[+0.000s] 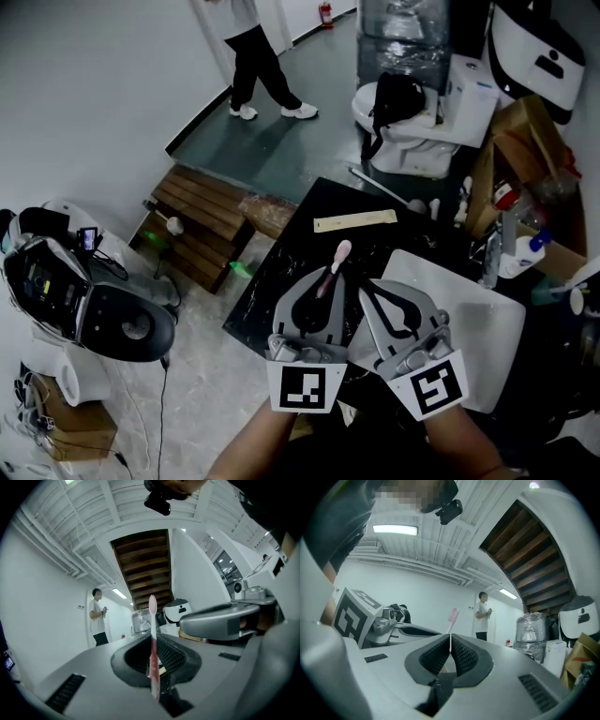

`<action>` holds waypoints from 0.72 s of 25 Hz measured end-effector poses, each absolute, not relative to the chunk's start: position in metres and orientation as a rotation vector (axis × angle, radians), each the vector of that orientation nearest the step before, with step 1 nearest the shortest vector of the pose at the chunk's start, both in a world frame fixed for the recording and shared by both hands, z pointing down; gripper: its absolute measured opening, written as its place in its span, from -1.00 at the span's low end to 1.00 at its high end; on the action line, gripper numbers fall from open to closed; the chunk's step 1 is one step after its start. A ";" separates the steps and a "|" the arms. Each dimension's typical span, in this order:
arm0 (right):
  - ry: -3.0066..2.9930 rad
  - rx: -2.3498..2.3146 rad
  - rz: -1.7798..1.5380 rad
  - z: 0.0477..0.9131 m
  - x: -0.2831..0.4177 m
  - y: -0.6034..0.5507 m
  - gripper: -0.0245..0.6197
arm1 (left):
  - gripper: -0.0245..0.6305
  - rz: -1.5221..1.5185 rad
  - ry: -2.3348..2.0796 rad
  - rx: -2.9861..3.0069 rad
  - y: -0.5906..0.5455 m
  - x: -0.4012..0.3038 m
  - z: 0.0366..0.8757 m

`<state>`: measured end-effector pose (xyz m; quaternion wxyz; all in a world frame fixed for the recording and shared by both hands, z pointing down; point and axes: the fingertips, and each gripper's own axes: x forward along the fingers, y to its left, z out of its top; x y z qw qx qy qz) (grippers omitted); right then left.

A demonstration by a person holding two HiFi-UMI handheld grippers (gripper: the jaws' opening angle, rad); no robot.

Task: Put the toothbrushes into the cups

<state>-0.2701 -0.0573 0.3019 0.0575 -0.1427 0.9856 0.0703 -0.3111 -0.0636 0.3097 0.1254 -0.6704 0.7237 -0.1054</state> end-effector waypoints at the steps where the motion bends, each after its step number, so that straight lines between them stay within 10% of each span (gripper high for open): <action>1: 2.988 -0.439 0.216 0.302 -0.270 -0.057 -0.82 | -0.80 -0.320 2.092 -1.955 -0.064 -0.310 0.309; 18: 2.891 -1.059 0.297 0.293 -0.211 -0.096 -0.82 | -0.80 -0.254 1.653 -2.278 -0.100 -0.254 0.292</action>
